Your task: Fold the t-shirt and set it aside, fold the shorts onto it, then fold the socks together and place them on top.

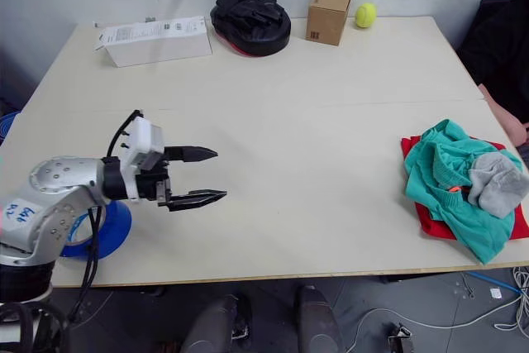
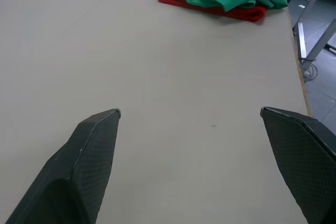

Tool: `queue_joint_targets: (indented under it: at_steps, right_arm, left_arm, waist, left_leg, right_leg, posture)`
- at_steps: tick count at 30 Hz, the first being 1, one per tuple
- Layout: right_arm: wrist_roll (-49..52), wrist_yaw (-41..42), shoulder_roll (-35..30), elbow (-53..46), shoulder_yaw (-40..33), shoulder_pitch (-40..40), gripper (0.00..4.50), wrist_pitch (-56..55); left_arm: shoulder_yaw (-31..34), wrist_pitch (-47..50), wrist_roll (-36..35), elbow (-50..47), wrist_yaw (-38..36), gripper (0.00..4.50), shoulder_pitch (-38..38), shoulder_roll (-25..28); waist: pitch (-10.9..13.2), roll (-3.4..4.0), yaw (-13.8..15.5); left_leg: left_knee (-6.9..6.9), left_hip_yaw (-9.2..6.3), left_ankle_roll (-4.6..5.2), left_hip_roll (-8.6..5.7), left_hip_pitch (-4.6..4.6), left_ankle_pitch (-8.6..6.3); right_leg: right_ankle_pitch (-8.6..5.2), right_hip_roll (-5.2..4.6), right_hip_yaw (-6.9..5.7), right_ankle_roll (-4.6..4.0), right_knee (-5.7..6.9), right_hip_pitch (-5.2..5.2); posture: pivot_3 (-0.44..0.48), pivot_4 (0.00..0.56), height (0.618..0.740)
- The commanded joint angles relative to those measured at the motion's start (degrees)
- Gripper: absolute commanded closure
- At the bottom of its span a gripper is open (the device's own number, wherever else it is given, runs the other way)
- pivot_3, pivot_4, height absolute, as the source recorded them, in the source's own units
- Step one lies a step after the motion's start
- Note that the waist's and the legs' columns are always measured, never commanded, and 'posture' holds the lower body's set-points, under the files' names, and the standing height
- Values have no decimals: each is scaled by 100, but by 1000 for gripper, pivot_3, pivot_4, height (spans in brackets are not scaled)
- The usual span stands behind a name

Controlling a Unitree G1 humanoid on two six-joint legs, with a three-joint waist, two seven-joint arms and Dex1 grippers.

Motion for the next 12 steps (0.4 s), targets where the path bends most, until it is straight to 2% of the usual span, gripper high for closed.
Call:
queue_joint_targets:
  at_steps: [1,7,12]
  right_arm:
    - [300,364,-197,19,-212,42,35,-289]
    - [600,364,-5,-47,-141,271,35,-528]
    - [659,364,285,-39,-95,208,35,-657]
  left_arm:
    - [872,365,-592,-365,-224,0,338,488]
    - [2117,985,-1524,-456,-243,0,749,964]
    - [2481,833,-1551,-588,-298,0,1192,1089]
  waist:
    - [0,0,-26]
    - [1,2,-7]
    - [1,2,-8]
  left_leg:
    - [-1,2,-4,2,2,-1]
    - [4,3,-5,-2,3,-2]
    - [5,3,-6,-4,6,-3]
  right_leg:
    - [-2,-3,0,-4,1,0]
    - [-5,-15,-2,-9,3,0]
    - [-21,-17,0,-37,2,2]
  posture:
    - [0,150,740]
    - [0,150,740]
    - [0,150,740]
